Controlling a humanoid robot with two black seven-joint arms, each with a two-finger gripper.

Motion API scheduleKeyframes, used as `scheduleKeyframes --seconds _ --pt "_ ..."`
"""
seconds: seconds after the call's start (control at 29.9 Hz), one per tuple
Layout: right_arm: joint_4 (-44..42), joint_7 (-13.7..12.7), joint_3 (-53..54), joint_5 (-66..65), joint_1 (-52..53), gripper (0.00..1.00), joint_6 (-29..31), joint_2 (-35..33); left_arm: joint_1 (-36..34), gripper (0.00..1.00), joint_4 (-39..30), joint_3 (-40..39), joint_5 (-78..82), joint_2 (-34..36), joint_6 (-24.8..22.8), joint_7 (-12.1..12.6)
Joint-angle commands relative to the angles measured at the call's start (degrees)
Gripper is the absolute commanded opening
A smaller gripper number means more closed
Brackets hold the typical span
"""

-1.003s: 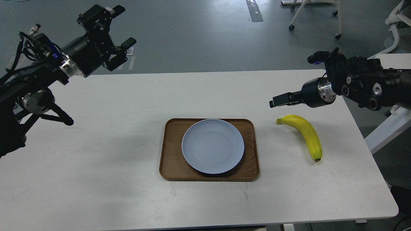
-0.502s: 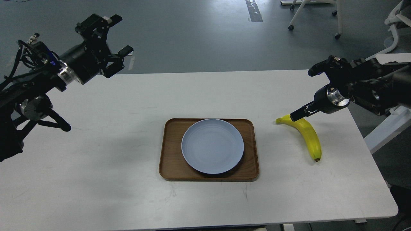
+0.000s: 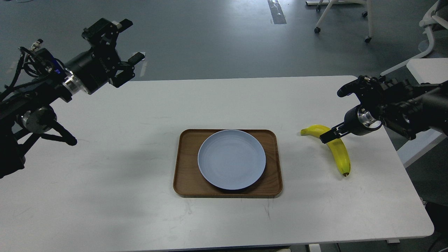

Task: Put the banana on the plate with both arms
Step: 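Grasp the banana with the right gripper and lift it, then carry the banana over the plate and lower it onto the plate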

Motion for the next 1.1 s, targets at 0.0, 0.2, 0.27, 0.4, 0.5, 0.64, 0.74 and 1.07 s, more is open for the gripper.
scheduleKeyframes --seconds 0.0,0.2,0.27,0.4,0.5,0.64,0.74,1.07 --pt "0.2 0.0 0.3 0.0 -0.6 0.87 -0.7 0.2 -0.1 0.98 0.0 -0.1 0.0 0.0 0.0 0.0" --pt "0.7 0.0 0.2 -0.1 -1.2 0.45 -0.8 0.5 0.0 0.98 0.0 -0.1 0.0 -0.1 0.0 0.0" --pt "0.6 0.0 0.2 -0.1 -1.4 0.34 -1.4 0.7 0.0 0.98 0.0 -0.1 0.0 -0.1 0.0 0.0" --pt "0.9 0.0 0.3 0.0 -1.3 0.17 -3.1 0.6 -0.1 0.98 0.0 -0.2 -0.1 0.0 0.0 0.0" --pt "2.3 0.0 0.7 0.2 0.6 0.14 -3.2 0.2 -0.1 0.98 0.0 -0.2 -0.1 0.0 0.0 0.0" --pt "6.4 0.0 3.1 0.7 6.6 0.14 -3.1 -0.8 -0.2 0.98 0.0 -0.2 -0.1 -0.1 0.0 0.0" --pt "9.7 0.0 6.5 2.0 10.3 0.15 -2.4 0.1 -0.3 0.98 0.0 -0.3 -0.1 -0.2 0.0 0.1" --pt "9.7 0.0 6.5 16.5 10.4 0.15 2.1 15.3 -0.3 0.98 0.0 -0.2 -0.1 1.0 0.0 0.1"
